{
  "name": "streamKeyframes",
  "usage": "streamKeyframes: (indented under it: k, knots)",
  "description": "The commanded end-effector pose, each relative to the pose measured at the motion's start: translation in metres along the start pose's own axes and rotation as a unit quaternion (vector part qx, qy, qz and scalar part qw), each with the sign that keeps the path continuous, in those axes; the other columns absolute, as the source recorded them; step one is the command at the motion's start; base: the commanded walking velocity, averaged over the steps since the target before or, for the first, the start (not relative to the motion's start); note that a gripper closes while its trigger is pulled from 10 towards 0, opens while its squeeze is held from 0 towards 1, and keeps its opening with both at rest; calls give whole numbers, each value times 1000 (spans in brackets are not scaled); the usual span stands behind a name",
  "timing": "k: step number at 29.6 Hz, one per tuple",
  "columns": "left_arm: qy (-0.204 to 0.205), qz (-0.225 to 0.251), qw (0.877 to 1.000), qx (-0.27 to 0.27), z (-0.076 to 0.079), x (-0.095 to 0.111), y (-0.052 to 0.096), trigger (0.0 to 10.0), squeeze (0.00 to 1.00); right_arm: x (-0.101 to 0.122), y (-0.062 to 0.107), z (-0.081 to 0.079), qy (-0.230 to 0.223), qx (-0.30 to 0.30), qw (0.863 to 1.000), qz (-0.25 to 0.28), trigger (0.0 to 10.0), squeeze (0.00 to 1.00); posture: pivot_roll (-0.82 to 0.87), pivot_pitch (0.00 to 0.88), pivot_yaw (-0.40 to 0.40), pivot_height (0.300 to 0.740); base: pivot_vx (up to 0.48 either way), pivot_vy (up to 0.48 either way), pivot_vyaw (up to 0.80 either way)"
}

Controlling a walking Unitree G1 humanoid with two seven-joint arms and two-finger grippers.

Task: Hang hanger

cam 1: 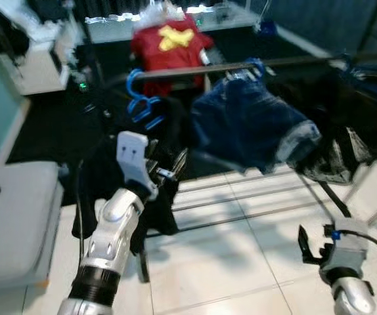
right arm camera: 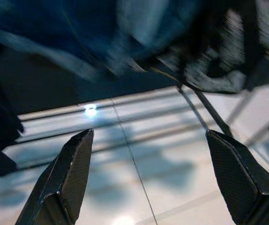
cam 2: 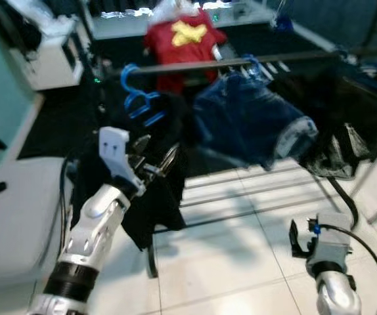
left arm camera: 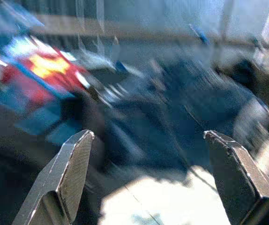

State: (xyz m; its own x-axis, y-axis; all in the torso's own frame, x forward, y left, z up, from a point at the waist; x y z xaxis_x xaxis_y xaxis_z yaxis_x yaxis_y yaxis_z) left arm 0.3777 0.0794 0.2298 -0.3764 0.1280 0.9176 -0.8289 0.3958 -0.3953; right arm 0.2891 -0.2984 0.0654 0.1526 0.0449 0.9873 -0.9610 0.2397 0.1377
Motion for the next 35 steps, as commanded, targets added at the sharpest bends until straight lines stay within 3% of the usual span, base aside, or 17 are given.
streamKeyframes:
  k: [1, 3, 5, 8, 9, 11, 13, 14, 15, 20, 21, 25, 27, 28, 30, 35]
  knots:
    - [-17, -14, 999, 28, -20, -1, 7, 10000, 0, -8, 2, -10, -11, 8, 1000, -9, 10000, 0, -89, 120, 20, 740, 0, 0, 0]
    - [-33, -8, 999, 30, -24, 4, 6, 10000, 0, -8, 2, -9, -11, 6, 1000, -9, 10000, 0, -89, 120, 20, 740, 0, 0, 0]
    - [-74, -9, 997, 15, -23, 8, 7, 10000, 0, -8, 2, -8, -10, 5, 1000, -10, 10000, 0, -86, 122, 16, 740, 0, 0, 0]
    - [-87, -11, 996, 4, -22, 7, 8, 10000, 0, -8, 2, -8, -9, 5, 1000, -10, 10000, 0, -84, 123, 16, 740, 0, 0, 0]
    - [-117, -18, 993, -24, -16, 3, 11, 10000, 0, -8, 2, -7, -9, 5, 1000, -11, 10000, 0, -84, 125, 15, 740, 0, 0, 0]
    - [-117, -18, 993, -24, -16, 3, 11, 10000, 0, -8, 2, -7, -9, 5, 1000, -11, 10000, 0, -84, 125, 15, 740, 0, 0, 0]
    - [-180, -38, 981, -64, -4, -10, 14, 10000, 0, -8, 1, -7, -8, 4, 1000, -11, 10000, 0, -82, 125, 15, 740, 0, 0, 0]
    - [-180, -38, 981, -64, -4, -10, 14, 10000, 0, -8, 1, -7, -8, 4, 1000, -11, 10000, 0, -82, 125, 15, 740, 0, 0, 0]
    - [-208, -50, 974, -73, -1, -18, 15, 10000, 0, -7, 1, -7, -7, 5, 1000, -11, 10000, 0, -84, 126, 16, 740, 0, 0, 0]
    - [-244, -66, 966, -57, -2, -29, 11, 10000, 0, -7, 2, -9, -7, 6, 1000, -11, 10000, 0, -91, 127, 20, 740, 0, 0, 0]
    - [-244, -66, 966, -57, -2, -29, 11, 10000, 0, -7, 2, -9, -7, 6, 1000, -11, 10000, 0, -91, 127, 20, 740, 0, 0, 0]
    - [-249, -62, 966, 26, -21, -22, -3, 10000, 0, -6, 2, -10, -5, 7, 1000, -9, 10000, 0, -93, 130, 23, 740, 0, 0, 0]
    - [-238, -58, 968, 52, -26, -18, -7, 10000, 0, -5, 2, -9, -5, 7, 1000, -8, 10000, 0, -94, 130, 25, 740, 0, 0, 0]
    - [-212, -58, 973, 73, -30, -18, -12, 10000, 0, -5, 3, -9, -5, 7, 1000, -8, 10000, 0, -95, 131, 26, 740, 0, 0, 0]
    - [-190, -64, 977, 78, -31, -23, -13, 10000, 0, -5, 3, -9, -5, 7, 1000, -8, 10000, 0, -97, 133, 27, 740, 0, 0, 0]
    - [-183, -75, 977, 79, -31, -30, -12, 10000, 0, -5, 3, -9, -4, 7, 1000, -8, 10000, 0, -97, 133, 27, 740, 0, 0, 0]
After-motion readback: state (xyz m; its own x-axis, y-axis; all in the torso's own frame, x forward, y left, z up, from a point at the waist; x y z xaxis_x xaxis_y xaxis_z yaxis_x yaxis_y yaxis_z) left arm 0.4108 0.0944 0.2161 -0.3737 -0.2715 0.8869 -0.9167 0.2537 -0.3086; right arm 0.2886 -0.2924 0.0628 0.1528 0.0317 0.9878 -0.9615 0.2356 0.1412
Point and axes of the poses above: a point about 5 cm out from each wrist's last joint towards the gripper, its own y axis pointing back from the gripper into the wrist, its own x axis along the axis of the wrist's last joint, z = x × y, the point moved 6 cm from there along -y, pointing out of the wrist towards the gripper, and after that the axes turned 4 degrees about -y, right-handed, at the moved point
